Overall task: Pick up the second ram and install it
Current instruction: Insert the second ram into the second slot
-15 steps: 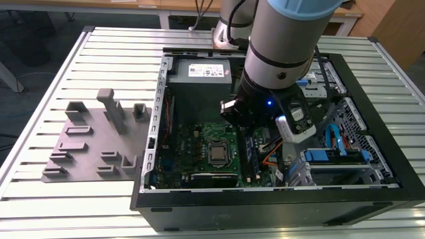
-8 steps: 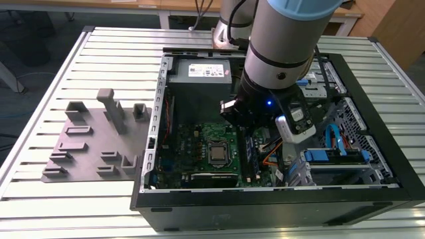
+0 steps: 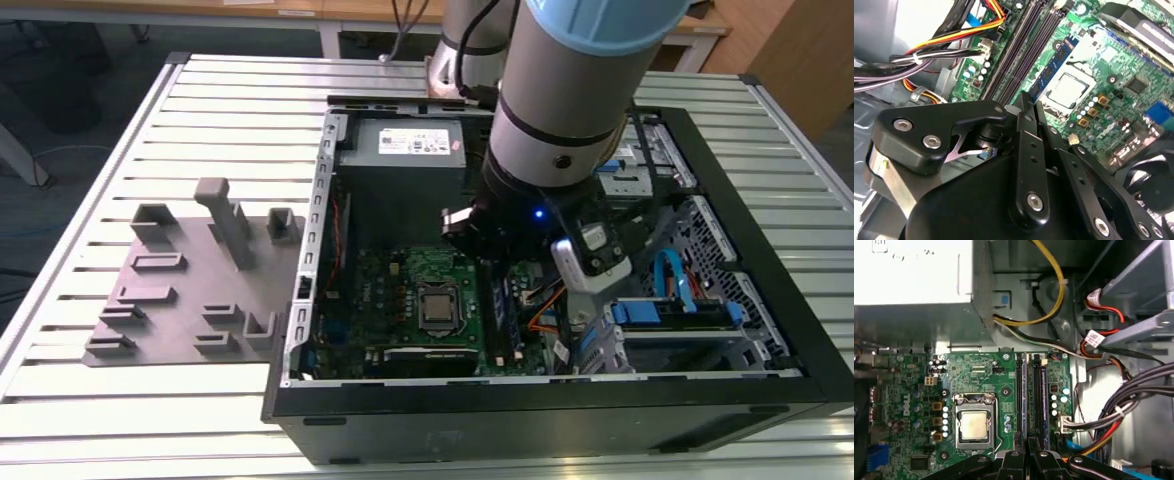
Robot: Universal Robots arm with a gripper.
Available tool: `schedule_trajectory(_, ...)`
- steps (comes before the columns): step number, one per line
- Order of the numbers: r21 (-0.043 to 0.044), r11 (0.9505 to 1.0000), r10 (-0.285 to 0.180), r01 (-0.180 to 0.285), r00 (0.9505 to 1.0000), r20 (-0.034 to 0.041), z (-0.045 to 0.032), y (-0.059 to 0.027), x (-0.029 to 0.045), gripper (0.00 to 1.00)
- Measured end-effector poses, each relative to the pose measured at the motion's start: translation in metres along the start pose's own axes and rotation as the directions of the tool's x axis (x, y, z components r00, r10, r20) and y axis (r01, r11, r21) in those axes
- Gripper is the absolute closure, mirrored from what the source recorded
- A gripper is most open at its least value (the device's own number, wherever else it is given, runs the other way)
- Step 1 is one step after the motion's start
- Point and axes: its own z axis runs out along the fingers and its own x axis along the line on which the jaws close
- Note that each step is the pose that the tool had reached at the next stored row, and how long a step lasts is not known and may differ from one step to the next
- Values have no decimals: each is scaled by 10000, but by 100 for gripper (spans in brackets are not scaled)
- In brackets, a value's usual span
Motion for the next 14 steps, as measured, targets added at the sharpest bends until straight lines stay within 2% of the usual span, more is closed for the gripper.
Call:
schedule_trajectory(3,-2,9992,-390,390,9992,-39,46,-4,1,89)
schedule_trajectory(14,-3,9993,-366,366,9993,-37,227,-39,3,89)
